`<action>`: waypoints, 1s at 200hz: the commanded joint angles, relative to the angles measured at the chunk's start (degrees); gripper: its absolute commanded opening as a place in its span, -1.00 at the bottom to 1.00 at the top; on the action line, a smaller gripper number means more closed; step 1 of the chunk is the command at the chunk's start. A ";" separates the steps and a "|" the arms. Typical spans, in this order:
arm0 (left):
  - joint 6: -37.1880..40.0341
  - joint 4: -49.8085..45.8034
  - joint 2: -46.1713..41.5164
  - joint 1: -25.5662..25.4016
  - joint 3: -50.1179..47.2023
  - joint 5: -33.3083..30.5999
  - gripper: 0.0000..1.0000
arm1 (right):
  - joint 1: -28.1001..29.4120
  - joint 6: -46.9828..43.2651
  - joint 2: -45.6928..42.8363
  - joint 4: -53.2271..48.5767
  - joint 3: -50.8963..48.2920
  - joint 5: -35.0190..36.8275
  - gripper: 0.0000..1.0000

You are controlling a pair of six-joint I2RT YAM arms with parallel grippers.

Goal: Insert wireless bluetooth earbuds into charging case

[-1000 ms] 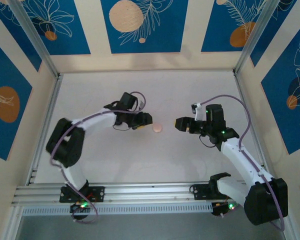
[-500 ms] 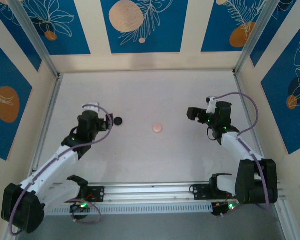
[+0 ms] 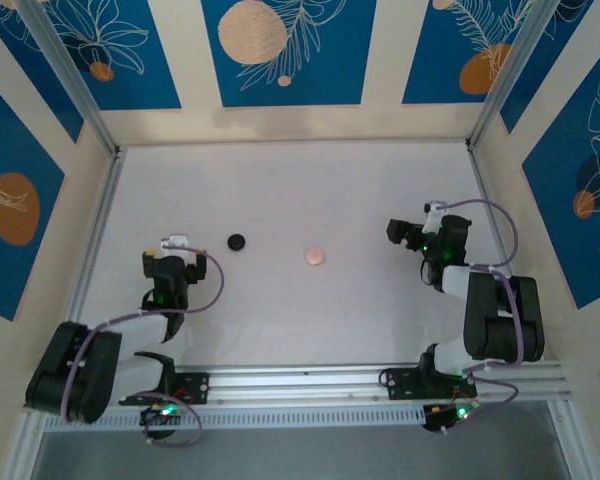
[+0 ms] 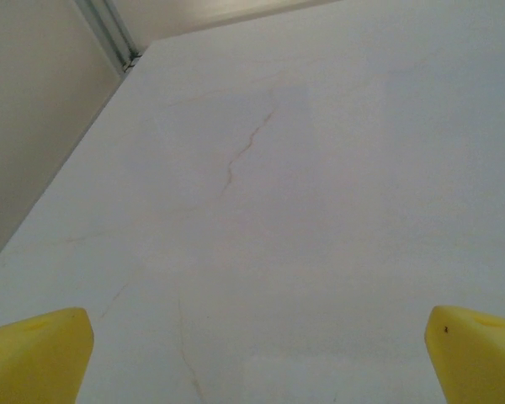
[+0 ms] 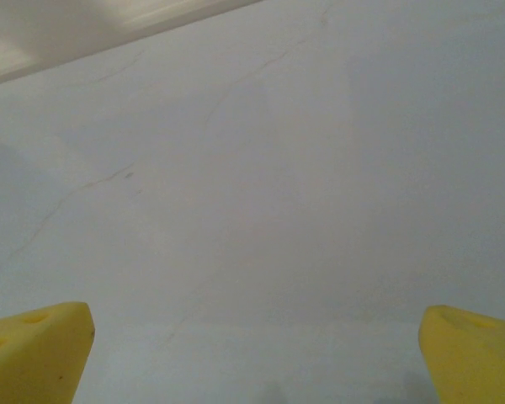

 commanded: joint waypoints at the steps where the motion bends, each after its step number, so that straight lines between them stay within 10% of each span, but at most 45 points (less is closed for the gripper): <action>1: 2.00 23.58 10.19 1.67 0.42 3.46 1.00 | 2.35 -4.37 1.91 11.00 -2.24 -2.06 0.98; 20: 5.64 32.80 23.25 1.61 3.97 8.91 1.00 | 4.01 -6.19 3.20 10.05 -1.43 -0.62 0.98; 46: -1.94 8.35 18.67 7.02 12.63 11.36 1.00 | 4.25 -6.32 4.11 12.07 -1.76 -0.55 0.98; 200: -1.60 8.99 18.14 7.67 11.90 15.36 1.00 | 4.35 -6.39 3.88 11.54 -1.66 -0.39 0.98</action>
